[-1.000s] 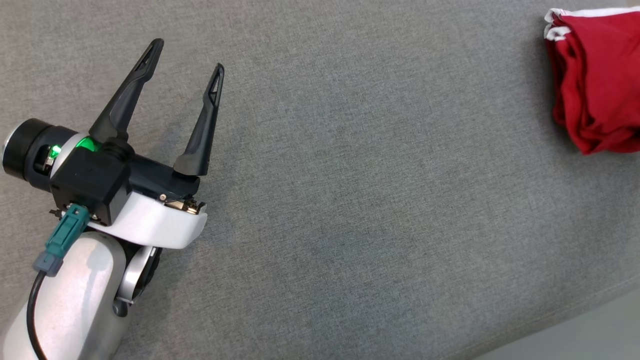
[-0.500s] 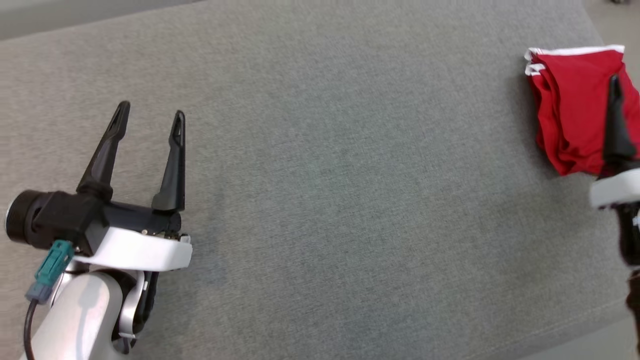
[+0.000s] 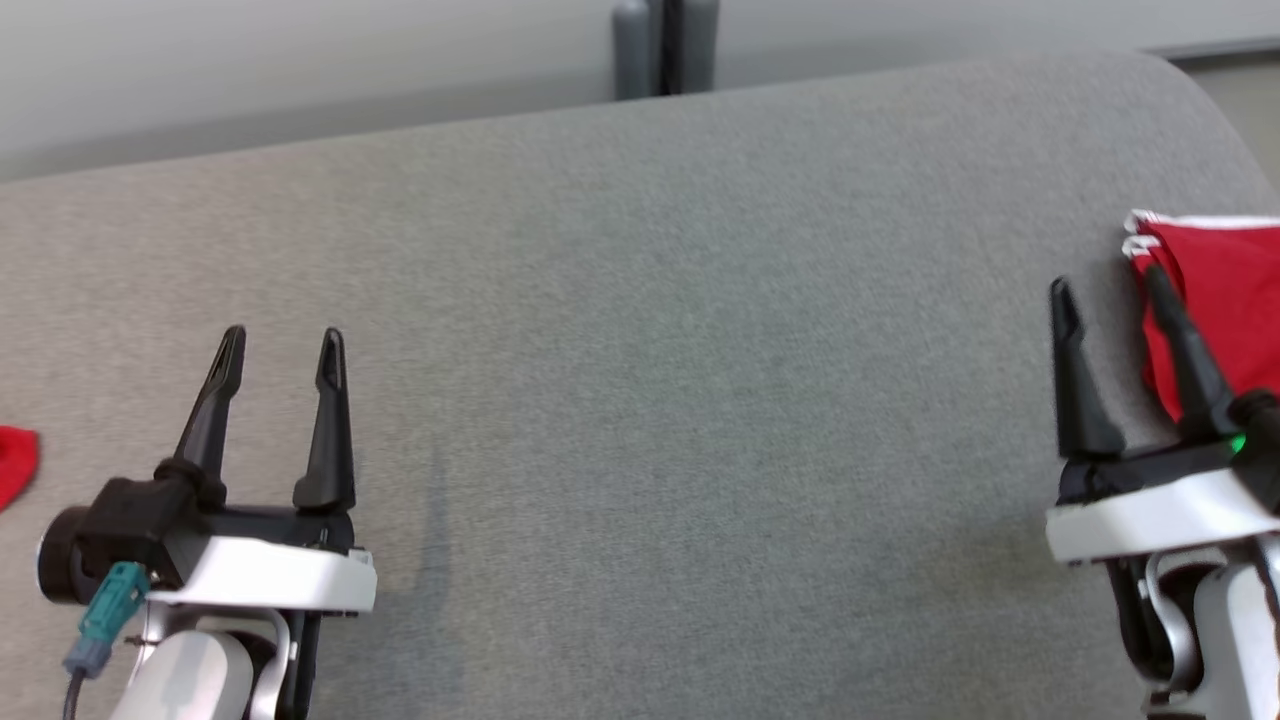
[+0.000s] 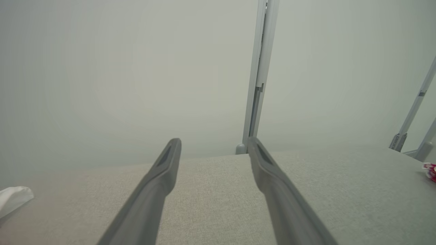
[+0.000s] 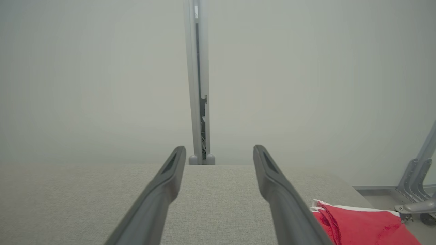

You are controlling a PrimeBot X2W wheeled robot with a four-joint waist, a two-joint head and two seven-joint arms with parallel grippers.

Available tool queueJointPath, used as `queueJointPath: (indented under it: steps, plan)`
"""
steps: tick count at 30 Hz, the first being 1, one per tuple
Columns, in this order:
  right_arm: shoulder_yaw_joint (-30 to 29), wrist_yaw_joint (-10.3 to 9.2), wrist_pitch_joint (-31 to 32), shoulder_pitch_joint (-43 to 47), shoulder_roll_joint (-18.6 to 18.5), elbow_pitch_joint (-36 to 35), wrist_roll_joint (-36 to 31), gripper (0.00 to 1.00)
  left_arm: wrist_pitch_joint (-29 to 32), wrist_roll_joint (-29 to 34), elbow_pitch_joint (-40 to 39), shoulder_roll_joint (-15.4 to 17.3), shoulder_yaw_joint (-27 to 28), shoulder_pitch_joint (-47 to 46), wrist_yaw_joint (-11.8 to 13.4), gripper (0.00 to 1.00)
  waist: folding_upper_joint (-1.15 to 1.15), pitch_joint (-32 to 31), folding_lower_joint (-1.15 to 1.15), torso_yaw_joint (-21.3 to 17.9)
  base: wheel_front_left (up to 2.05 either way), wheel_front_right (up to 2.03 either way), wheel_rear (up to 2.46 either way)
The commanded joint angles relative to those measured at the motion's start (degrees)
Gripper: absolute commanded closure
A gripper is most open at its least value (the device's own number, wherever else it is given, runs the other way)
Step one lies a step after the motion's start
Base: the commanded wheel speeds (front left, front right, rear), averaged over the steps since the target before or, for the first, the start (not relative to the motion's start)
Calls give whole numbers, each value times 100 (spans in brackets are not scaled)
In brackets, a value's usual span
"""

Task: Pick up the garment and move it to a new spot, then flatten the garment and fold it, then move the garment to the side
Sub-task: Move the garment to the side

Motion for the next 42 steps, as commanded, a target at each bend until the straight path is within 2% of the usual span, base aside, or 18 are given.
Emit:
queueJointPath:
  steps: [1, 8, 20, 42]
  plan:
    - [60, -1, 146, 254, 29, -208, -70, 0, -50, -45, 47, -16, 28, 139, 4, 0, 0, -364, 0, 314, 0, 0, 0]
    - [7, -1, 489, 989, 200, -603, -125, 0, -95, -139, 165, -31, 7, 606, 41, 0, 0, -951, 0, 567, 0, 0, 0]
    - [43, -1, 834, 1772, 254, -842, -223, 0, 86, -91, 262, 152, -75, 1139, 159, 0, 0, -1537, 0, 654, 0, 0, 0]
    - [-142, -1, 943, 2048, 303, -959, -157, 0, 225, -275, 298, 256, -53, 1289, 193, 0, 0, -1638, 0, 673, 0, 0, 0]
